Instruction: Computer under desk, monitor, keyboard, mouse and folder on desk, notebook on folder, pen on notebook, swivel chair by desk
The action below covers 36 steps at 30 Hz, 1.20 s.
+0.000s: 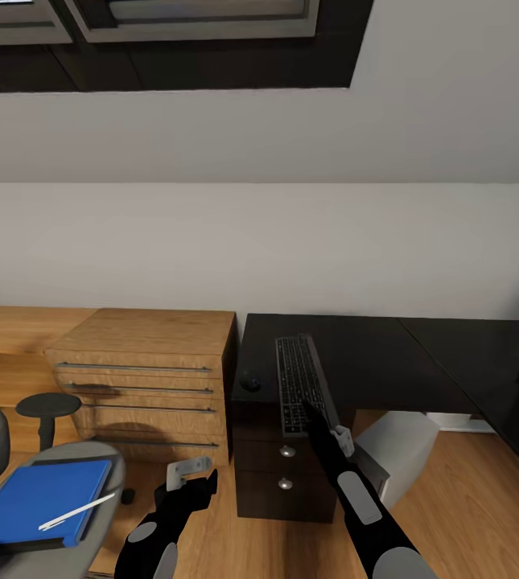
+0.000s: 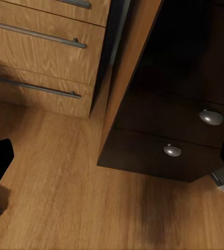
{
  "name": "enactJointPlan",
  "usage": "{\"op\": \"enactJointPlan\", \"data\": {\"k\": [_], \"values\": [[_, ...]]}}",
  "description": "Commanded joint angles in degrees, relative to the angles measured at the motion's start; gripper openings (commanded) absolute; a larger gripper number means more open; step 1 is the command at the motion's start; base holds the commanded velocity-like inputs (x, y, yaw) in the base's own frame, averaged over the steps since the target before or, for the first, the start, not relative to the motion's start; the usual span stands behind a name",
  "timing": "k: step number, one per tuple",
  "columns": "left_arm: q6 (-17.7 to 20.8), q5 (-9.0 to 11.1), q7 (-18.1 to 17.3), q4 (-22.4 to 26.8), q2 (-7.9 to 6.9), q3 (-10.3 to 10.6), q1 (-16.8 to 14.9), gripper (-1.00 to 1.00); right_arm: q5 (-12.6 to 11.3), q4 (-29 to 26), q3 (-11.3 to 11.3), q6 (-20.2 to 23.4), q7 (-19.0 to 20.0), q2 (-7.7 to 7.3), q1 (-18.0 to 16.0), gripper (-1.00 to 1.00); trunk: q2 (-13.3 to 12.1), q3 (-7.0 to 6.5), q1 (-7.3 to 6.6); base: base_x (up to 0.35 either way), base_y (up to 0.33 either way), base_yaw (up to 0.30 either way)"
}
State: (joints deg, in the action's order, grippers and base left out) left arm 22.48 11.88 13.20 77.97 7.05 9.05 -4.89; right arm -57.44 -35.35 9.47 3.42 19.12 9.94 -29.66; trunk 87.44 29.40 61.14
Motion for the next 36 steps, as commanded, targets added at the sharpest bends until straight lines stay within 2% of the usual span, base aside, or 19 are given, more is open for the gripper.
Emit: {"op": "enactJointPlan", "data": {"k": [1,11,28,36], "values": [[0.20,0.60,0.51,0.08,-0.02,0.10,-0.04,1.00,-0.57,0.02,0.28,0.36,0.31,0.06,-0.04,1.00,0.03,0.06,0.00,0.000,0.000,0.000],[0.25,0.59,0.51,0.06,-0.12,0.09,-0.04,1.00,-0.57,0.02,0.27,0.36,0.35,0.06,-0.04,1.00,0.03,0.06,0.00,-0.043,0.000,0.000],[0.29,0.52,0.51,0.07,-0.11,0.09,-0.04,1.00,-0.57,-0.06,0.28,0.36,0.31,0.06,-0.04,1.00,0.03,0.06,0.00,-0.324,-0.001,0.000],[0.07,0.43,0.59,-0.01,-0.03,0.17,-0.04,1.00,-0.46,-0.31,0.43,-0.19,0.30,0.06,-0.04,1.00,0.03,0.06,0.00,-0.306,-0.152,0.000]]}}
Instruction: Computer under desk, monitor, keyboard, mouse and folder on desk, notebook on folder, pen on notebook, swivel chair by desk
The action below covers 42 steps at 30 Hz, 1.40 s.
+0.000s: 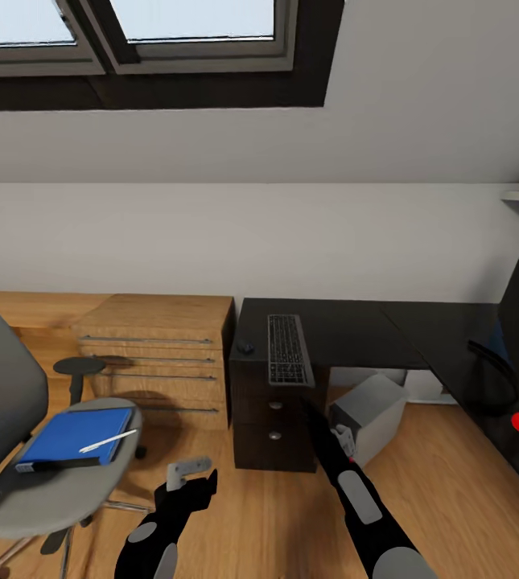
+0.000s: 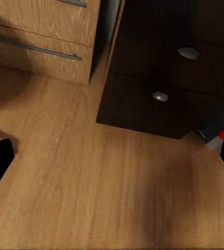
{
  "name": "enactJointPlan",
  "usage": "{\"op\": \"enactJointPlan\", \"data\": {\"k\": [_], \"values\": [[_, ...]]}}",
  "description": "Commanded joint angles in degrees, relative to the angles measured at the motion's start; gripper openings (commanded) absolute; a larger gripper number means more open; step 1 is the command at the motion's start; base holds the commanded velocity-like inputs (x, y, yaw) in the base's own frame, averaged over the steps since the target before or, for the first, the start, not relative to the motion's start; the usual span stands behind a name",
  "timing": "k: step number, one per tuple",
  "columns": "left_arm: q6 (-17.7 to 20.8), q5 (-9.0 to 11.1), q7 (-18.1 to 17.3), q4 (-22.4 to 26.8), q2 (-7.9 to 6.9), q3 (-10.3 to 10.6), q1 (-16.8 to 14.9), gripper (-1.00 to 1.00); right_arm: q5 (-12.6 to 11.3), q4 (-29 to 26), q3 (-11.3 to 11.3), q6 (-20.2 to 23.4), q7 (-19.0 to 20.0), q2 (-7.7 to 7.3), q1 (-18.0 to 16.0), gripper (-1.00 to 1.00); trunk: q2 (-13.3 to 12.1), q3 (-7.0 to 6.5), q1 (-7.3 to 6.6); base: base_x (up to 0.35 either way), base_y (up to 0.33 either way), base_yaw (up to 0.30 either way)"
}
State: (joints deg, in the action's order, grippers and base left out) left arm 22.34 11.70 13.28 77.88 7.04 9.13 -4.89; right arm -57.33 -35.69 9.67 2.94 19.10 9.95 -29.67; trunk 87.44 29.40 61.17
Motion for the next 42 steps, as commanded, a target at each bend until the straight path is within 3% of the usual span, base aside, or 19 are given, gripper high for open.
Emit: {"op": "enactJointPlan", "data": {"k": [1,10,19,23,42], "values": [[0.19,0.59,0.52,0.07,-0.01,0.09,-0.03,1.00,-0.50,-0.04,0.26,-0.19,0.32,0.05,-0.04,1.00,0.04,0.06,-0.03,-0.225,-0.263,0.000],[0.13,0.52,0.52,0.00,-0.08,0.07,-0.03,1.00,0.65,-3.32,-1.12,-3.25,0.50,0.05,0.04,1.00,0.04,0.06,-0.03,-0.210,-0.252,0.000],[0.30,0.58,0.51,0.05,-0.09,0.03,-0.03,1.00,7.57,-4.33,-3.70,-3.68,-0.12,0.05,0.62,1.00,0.04,0.06,-0.03,-0.153,-0.059,0.000],[0.29,0.59,0.54,0.07,-0.04,0.07,-0.03,1.00,9.33,-4.37,-3.87,-3.71,-0.26,0.05,0.67,1.00,-0.37,-0.12,-0.25,-0.021,-0.007,0.000],[0.42,0.62,0.61,0.08,0.08,0.01,-0.03,1.00,10.58,-5.18,-4.23,-3.75,-0.02,0.05,1.05,1.00,-7.99,-3.53,-4.42,-0.002,-0.001,0.000]]}}
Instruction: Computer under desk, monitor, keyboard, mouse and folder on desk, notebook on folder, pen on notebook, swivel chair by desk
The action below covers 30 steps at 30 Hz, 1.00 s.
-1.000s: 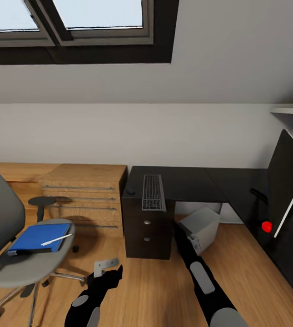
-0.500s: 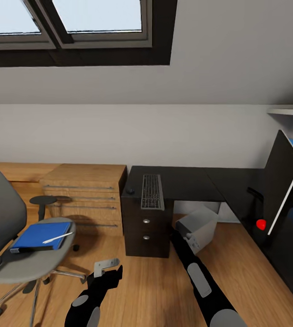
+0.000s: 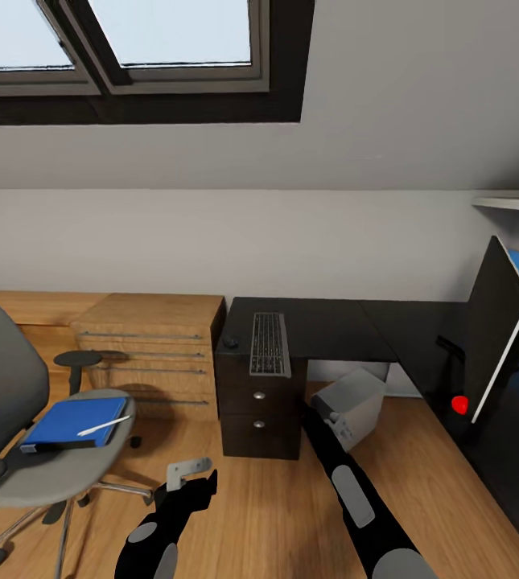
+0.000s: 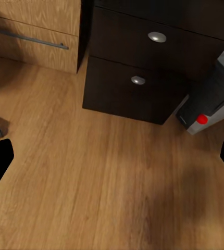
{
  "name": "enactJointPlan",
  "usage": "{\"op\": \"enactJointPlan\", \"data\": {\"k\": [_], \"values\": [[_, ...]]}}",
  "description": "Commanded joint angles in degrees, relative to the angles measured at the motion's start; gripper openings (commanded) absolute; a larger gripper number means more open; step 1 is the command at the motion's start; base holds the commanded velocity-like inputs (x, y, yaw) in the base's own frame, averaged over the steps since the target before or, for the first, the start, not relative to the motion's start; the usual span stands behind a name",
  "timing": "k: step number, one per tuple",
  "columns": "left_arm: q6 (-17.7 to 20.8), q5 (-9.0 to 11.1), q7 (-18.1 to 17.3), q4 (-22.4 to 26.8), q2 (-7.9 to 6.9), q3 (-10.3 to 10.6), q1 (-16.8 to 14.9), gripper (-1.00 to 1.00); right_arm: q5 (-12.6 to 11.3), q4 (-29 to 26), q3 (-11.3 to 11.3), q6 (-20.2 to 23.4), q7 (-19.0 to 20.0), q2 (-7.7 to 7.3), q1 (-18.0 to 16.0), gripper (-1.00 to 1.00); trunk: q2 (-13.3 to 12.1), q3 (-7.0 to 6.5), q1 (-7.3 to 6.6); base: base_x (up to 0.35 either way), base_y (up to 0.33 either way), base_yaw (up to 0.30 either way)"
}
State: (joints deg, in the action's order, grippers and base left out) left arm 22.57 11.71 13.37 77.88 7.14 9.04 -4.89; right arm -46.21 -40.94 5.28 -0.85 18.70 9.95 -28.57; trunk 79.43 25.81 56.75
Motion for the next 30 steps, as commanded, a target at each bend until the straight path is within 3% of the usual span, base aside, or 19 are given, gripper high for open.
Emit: {"op": "enactJointPlan", "data": {"k": [1,2,3,4,9,14,18,21,22,27,30], "values": [[0.20,0.62,0.51,0.07,-0.02,0.10,-0.04,1.00,-0.52,0.03,0.16,0.04,0.38,0.05,-0.03,1.00,-0.38,-0.12,-0.23,0.000,0.000,0.000],[0.20,0.63,0.51,0.07,-0.02,0.10,-0.04,1.00,-0.51,0.00,0.16,0.04,0.38,0.05,-0.03,1.00,-0.78,-0.30,-0.45,0.000,0.000,0.000],[0.20,0.60,0.55,0.07,-0.02,0.08,-0.04,1.00,-0.38,-5.50,0.17,0.02,0.33,0.05,3.72,1.00,-1.18,-0.48,-0.67,-0.258,0.000,0.000],[0.23,0.60,0.57,0.07,-0.02,0.09,-0.04,1.00,-0.37,-7.05,0.14,0.03,0.20,0.05,4.63,1.00,-1.58,-0.66,-0.89,-0.286,0.000,0.000],[0.23,0.59,0.60,0.07,-0.02,0.10,-0.04,1.00,-0.32,-10.73,0.06,0.08,-0.83,0.05,6.19,1.00,-3.59,-1.56,-1.98,-0.321,-0.064,0.000],[0.27,0.52,0.60,0.07,-0.02,0.10,-0.04,1.00,1.38,-11.67,-2.56,0.27,-8.01,0.05,6.46,1.00,-5.59,-2.46,-3.08,-0.331,-0.149,0.000],[0.28,0.51,0.60,0.07,-0.02,0.10,-0.04,1.00,4.39,-13.94,-5.70,0.43,-14.32,0.05,6.49,1.00,-7.20,-3.17,-3.96,-0.331,-0.171,0.000],[0.28,0.50,0.60,0.07,-0.02,0.10,-0.04,1.00,8.19,-17.20,-7.19,1.81,-20.67,0.05,6.50,1.00,-8.40,-3.71,-4.62,-0.330,-0.177,0.000],[0.27,0.50,0.60,0.07,-0.02,0.10,-0.04,1.00,11.65,-19.30,-7.97,4.68,-25.52,0.05,6.51,1.00,-8.80,-3.89,-4.84,-0.330,-0.174,0.000],[0.23,0.50,0.60,0.07,-0.02,0.10,-0.04,1.00,17.14,-22.62,-8.57,13.07,-32.99,0.05,6.51,1.00,-10.81,-4.79,-5.94,-0.330,-0.157,0.000],[0.23,0.50,0.60,0.07,-0.02,0.10,-0.04,1.00,18.72,-24.45,-8.64,16.37,-35.62,0.05,6.51,1.00,-12.01,-5.33,-6.60,-0.330,-0.137,0.000]]}}
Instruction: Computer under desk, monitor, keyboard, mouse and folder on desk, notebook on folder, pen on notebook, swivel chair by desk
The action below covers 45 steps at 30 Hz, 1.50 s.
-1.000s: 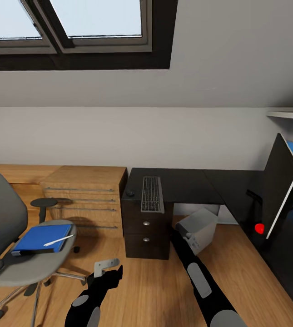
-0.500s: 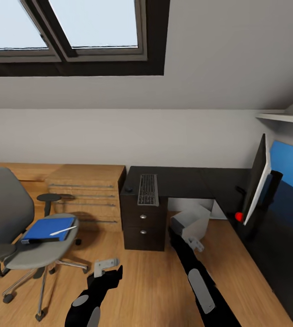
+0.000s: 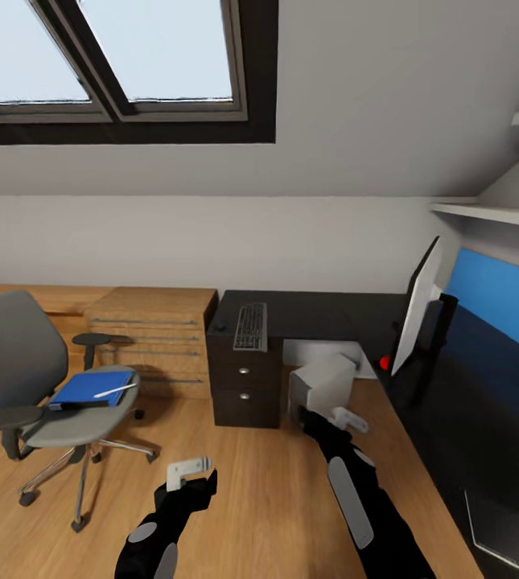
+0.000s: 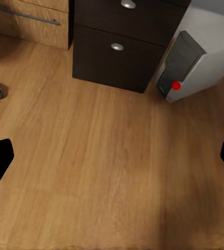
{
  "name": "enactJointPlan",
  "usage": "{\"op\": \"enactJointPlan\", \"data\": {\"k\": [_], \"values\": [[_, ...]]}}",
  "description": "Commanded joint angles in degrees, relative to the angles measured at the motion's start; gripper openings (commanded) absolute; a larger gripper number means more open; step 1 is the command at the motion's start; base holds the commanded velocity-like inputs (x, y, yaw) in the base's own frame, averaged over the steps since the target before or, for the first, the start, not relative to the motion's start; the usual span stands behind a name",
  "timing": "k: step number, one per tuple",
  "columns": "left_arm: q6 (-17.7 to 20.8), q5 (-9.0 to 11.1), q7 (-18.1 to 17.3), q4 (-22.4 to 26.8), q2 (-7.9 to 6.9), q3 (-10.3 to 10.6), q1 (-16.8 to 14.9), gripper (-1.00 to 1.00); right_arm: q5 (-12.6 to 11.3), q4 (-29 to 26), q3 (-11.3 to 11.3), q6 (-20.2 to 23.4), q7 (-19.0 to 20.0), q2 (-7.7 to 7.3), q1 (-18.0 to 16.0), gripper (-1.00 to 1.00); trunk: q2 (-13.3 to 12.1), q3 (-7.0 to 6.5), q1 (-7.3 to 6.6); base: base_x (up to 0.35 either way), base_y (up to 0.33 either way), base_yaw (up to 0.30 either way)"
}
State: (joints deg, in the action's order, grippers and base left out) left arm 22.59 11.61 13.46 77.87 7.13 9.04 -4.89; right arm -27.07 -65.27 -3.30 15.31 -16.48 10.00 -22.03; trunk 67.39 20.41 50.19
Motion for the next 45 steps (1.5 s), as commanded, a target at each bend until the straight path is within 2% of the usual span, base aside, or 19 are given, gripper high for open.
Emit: {"op": "enactJointPlan", "data": {"k": [1,2,4,7,13,19,20,23,27,31,45], "values": [[0.21,0.61,0.52,0.09,-0.01,0.10,-0.04,1.00,0.01,-0.73,-0.07,1.01,-1.24,0.00,-0.03,1.00,-0.37,-0.11,-0.26,-0.330,-0.134,0.000],[0.22,0.61,0.52,0.09,-0.01,0.10,-0.04,1.00,0.43,-1.31,-0.08,1.63,-2.04,0.00,-0.03,1.00,-0.77,-0.29,-0.48,-0.330,-0.132,0.000],[0.19,0.61,0.52,0.09,-0.01,0.10,-0.04,1.00,1.98,-3.69,-0.05,3.26,-5.76,-0.96,-0.03,1.00,-1.57,-0.65,-0.92,-0.330,-0.130,0.000],[0.21,0.61,0.52,0.09,-0.01,0.10,-0.04,1.00,2.32,-5.96,0.30,3.40,-7.74,-2.36,-0.03,1.00,-2.77,-1.19,-1.58,-0.329,-0.149,0.000],[0.20,0.61,0.52,0.09,-0.01,0.15,-0.04,1.00,2.55,-7.99,2.40,2.98,-8.79,-3.06,-0.03,1.00,-5.18,-2.27,-2.89,-0.303,-0.206,0.000],[0.20,0.55,0.56,0.09,0.00,0.17,-0.04,1.00,3.06,-8.30,2.76,3.19,-9.45,-3.31,-0.10,1.00,-7.59,-3.34,-4.21,-0.284,-0.237,0.000],[0.21,0.54,0.57,0.09,0.00,0.17,-0.04,1.00,3.34,-8.31,2.78,3.18,-9.66,-3.42,-0.12,1.00,-7.99,-3.52,-4.43,-0.279,-0.243,0.000],[0.24,0.53,0.59,0.09,0.04,0.18,-0.04,1.00,6.19,-8.23,2.84,3.20,-10.75,-4.43,-0.25,1.00,-9.19,-4.06,-5.09,-0.271,-0.249,0.000],[0.26,0.48,0.59,0.09,0.07,0.23,-0.04,1.00,11.65,-7.84,2.98,3.20,-11.56,-5.87,-0.41,1.00,-9.19,-4.06,-5.09,-0.261,-0.256,0.000],[0.26,0.53,0.56,0.09,0.05,0.16,-0.04,1.00,13.78,-7.78,3.03,3.19,-11.78,-6.99,-0.45,1.00,-9.19,-4.06,-5.09,-0.239,-0.239,0.000],[0.02,0.55,0.55,0.10,-0.17,0.01,-0.04,1.00,15.05,-9.18,2.79,3.11,-11.92,-7.86,-0.47,1.00,-9.19,-4.06,-5.09,-0.052,-0.068,0.000]]}}
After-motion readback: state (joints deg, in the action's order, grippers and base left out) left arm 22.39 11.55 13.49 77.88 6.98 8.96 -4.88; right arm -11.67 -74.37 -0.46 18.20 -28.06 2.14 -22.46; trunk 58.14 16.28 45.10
